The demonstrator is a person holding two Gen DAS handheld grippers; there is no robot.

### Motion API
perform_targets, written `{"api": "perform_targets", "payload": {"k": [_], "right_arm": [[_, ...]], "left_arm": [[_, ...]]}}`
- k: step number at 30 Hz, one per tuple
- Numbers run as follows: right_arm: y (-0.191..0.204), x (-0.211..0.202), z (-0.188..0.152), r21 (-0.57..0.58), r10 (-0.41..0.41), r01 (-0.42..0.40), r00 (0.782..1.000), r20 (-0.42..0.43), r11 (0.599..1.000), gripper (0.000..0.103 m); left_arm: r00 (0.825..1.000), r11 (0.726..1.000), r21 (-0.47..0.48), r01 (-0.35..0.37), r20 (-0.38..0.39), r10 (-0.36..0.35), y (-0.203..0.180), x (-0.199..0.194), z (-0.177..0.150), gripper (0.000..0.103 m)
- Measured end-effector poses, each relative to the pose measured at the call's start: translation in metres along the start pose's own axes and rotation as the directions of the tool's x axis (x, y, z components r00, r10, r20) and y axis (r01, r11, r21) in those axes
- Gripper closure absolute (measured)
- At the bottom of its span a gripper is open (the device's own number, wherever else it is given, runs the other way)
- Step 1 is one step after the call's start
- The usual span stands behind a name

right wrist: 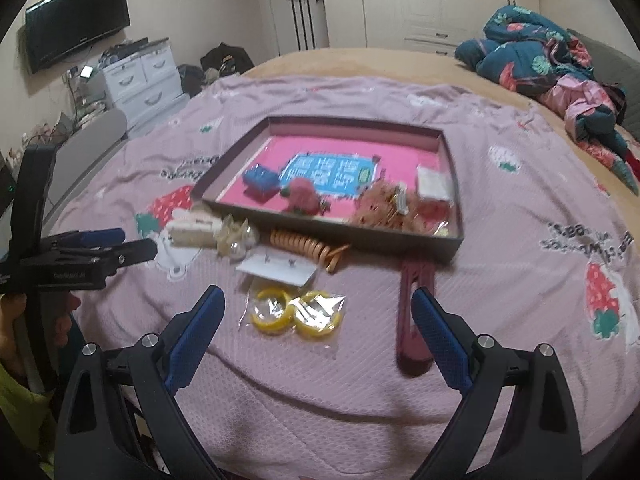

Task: Organize jewelry
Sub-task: 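Grasp the cream hair claw with the left tool while the right tool grasps the yellow hoop earrings bag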

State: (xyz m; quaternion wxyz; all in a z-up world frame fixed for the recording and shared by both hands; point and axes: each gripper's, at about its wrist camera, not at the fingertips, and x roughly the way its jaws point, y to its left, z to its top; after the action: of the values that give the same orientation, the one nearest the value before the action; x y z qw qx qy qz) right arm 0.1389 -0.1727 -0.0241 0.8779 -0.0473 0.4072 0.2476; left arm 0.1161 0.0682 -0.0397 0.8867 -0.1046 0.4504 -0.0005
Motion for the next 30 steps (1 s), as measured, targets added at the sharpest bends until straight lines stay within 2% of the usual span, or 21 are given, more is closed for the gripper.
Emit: {"api": "perform_targets", "payload": {"k": [8,12,18,21,23,28,30], "right_arm": [[0.006,0.027,-0.008,-0.008,0.004,-0.004,0.999,-0.049,1.0,0.009],[0.008,0.043,-0.009,-0.006,0.009,-0.01,0.997,-0.079,1.0,0.009],[0.01,0.065,-0.01,0.003,0.017,-0.016,0.993,-0.12,1.0,0.009],[0.01,0.072,-0.009,0.002,0.014,-0.014,0.991,-0.13,1.0,0.009],[0.011,0.076,-0.009,0.002,0.014,-0.013,0.991,-0.136,1.0,0.009],[0.012,0.085,-0.009,0.004,0.017,-0.017,0.989,-0.145,1.0,0.009],[0.014,0.087,-0.008,-0.005,0.01,-0.011,0.989,-0.147,1.0,0.009]], "left_arm": [[1.0,1.0,-0.01,-0.014,-0.022,0.013,0.005,0.022,0.005,0.01],[0.999,0.999,-0.044,0.023,-0.033,-0.024,0.012,0.033,0.014,0.01],[0.994,0.991,-0.09,0.098,-0.046,-0.102,0.02,0.048,0.027,0.016],[0.988,0.983,-0.118,0.137,-0.058,-0.145,0.023,0.056,0.033,0.02],[0.986,0.981,-0.126,0.147,-0.062,-0.156,0.024,0.059,0.036,0.029],[0.978,0.974,-0.133,0.182,-0.08,-0.194,0.021,0.068,0.04,0.04],[0.974,0.972,-0.127,0.197,-0.084,-0.208,0.017,0.069,0.04,0.048]]}}
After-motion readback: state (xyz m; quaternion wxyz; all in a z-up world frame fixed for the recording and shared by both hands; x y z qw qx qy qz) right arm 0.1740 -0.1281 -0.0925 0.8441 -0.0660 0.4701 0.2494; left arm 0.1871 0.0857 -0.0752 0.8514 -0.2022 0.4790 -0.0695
